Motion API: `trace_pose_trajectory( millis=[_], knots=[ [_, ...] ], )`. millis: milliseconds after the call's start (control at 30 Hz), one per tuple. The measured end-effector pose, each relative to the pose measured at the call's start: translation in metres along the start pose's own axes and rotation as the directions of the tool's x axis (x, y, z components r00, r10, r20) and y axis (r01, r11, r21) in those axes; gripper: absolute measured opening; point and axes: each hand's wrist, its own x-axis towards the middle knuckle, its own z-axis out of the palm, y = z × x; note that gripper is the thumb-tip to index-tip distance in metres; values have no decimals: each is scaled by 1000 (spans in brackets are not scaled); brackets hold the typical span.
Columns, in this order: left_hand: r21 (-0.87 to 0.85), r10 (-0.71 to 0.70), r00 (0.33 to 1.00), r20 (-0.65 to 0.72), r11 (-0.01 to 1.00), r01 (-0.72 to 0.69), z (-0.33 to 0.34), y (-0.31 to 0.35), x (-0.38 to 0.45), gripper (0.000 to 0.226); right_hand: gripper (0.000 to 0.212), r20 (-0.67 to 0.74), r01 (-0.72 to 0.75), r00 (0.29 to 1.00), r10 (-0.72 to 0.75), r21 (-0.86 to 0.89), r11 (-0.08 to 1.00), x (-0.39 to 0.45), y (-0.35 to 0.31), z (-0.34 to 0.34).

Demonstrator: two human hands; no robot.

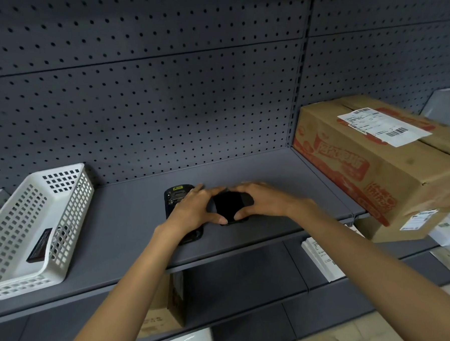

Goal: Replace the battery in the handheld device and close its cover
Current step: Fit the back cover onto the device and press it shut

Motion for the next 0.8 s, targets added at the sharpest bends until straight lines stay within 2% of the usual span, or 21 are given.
trace_pose_trajectory(
  millis=[167,367,533,667,800],
  knots=[
    [-30,-6,1000,-8,1000,6,5,-7,8,98,85,-44,7,999,-6,26,1000,0,0,2],
    [-170,97,988,-124,978,-118,6,-3,2,95,85,-106,41,994,-32,81,996,-2,-3,4],
    [-267,86,970,-226,953,-146,6,1,-5,91,93,-135,60,990,-43,128,990,-3,-9,5],
    [-271,72,946,-316,949,-163,7,1,-9,78,99,-156,78,986,-57,135,988,-4,-14,7],
    [-305,46,921,-387,936,-175,5,1,-16,63,93,-212,131,972,-101,132,983,-7,-23,7]
  ],
)
